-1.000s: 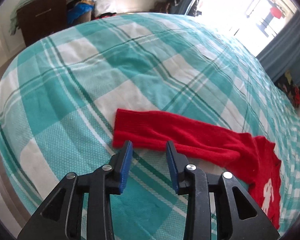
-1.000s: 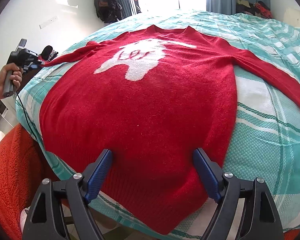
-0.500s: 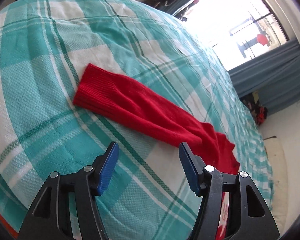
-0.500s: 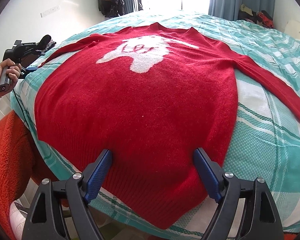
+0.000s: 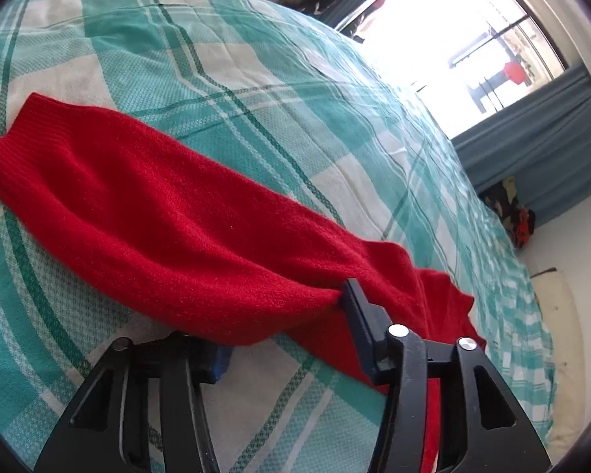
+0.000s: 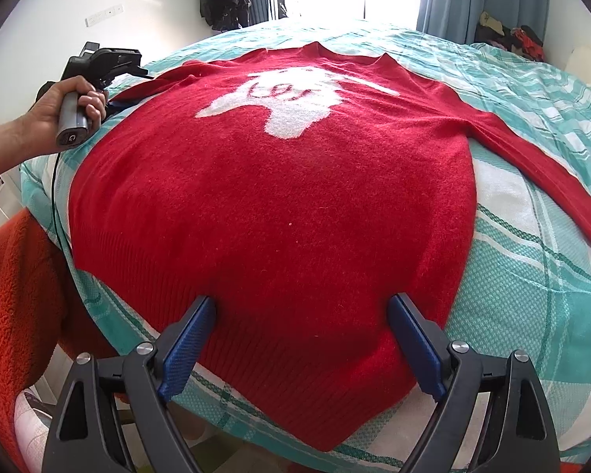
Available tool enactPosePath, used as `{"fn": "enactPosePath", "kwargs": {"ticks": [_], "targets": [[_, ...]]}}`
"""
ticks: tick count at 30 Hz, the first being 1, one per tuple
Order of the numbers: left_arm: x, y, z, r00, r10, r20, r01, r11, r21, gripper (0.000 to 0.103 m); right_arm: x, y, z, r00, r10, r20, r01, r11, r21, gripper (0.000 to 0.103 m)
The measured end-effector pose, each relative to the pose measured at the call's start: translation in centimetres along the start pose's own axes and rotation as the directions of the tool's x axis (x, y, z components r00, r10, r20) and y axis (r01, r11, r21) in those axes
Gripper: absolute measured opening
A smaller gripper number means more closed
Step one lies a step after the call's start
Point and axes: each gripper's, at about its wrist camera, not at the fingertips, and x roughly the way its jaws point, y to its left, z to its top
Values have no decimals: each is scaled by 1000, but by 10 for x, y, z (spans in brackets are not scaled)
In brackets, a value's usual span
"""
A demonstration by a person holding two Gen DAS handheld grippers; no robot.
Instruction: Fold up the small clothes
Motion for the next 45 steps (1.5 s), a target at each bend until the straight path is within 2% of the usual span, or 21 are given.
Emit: {"fn": "enactPosePath", "kwargs": {"ticks": [1,8,10,12,13,15,19,22,24,26,28,31,33,34,36,37,38,40,42,44,45], "targets": [[4,4,2,999,-28,-28,28,1000,-11,9,0,1,-1,1000,-4,1,4,1000,-8,89],[-28,14,-1,989,-98,-108,96,995,-27,5,4,3,-1,1000,-3,-6,3,1000,-27,94],[-40,16,-6,986,-66,-153,65,998,-14,6,5,4,0,1000,-2,-7,1,1000,-28,95],[-32,19,-13,973,39,-227,-32,999,32,14,5,4,0,1000,-1,-7,1,1000,-29,95],[-30,22,-16,968,50,-245,-40,998,45,14,5,4,0,1000,0,-7,0,1000,-29,96],[-37,28,-19,969,26,-247,-14,999,49,15,6,4,0,1000,3,-7,-3,1000,-25,96],[-76,45,-28,970,-26,-242,32,999,23,34,6,5,1,1000,0,-6,0,1000,-25,96],[-117,61,-15,990,-29,-136,34,999,31,39,5,5,-1,1000,0,-4,0,1000,-27,96],[-140,70,13,1000,20,4,-20,998,53,52,6,6,-1,1000,-6,-5,6,999,-34,96],[-143,79,49,991,103,87,-108,992,61,77,7,7,0,1000,-14,-9,14,999,-41,96],[-121,88,80,987,151,49,-155,984,85,77,8,7,1,1000,-14,-15,13,999,-38,97],[-81,98,105,966,258,-28,-251,957,149,76,10,7,3,1000,-12,-23,11,999,-31,98],[-60,103,107,961,266,-77,-249,951,181,76,11,8,3,999,-19,-26,19,999,-34,98],[-51,104,106,960,258,-105,-235,952,195,75,11,9,3,999,-25,-27,24,999,-38,98],[-42,101,102,960,251,-122,-215,944,249,62,12,12,2,999,-40,-29,38,998,-52,99],[-38,98,100,960,250,-128,-206,937,282,24,12,13,1,998,-49,-31,47,997,-61,99],[-37,96,98,958,250,-140,-201,934,297,7,12,15,0,998,-58,-32,55,996,-72,99],[-49,92,99,957,285,-52,-257,917,306,6,13,18,-1,997,-74,-36,70,993,-90,99],[-71,91,108,942,329,66,-335,905,262,6,13,19,-2,996,-81,-40,77,992,-101,99],[-75,100,116,916,387,101,-400,895,196,6,13,19,-2,996,-81,-42,77,992,-100,99],[-70,105,119,909,409,79,-416,890,188,6,13,19,-2,996,-81,-43,76,992,-100,99]]}}
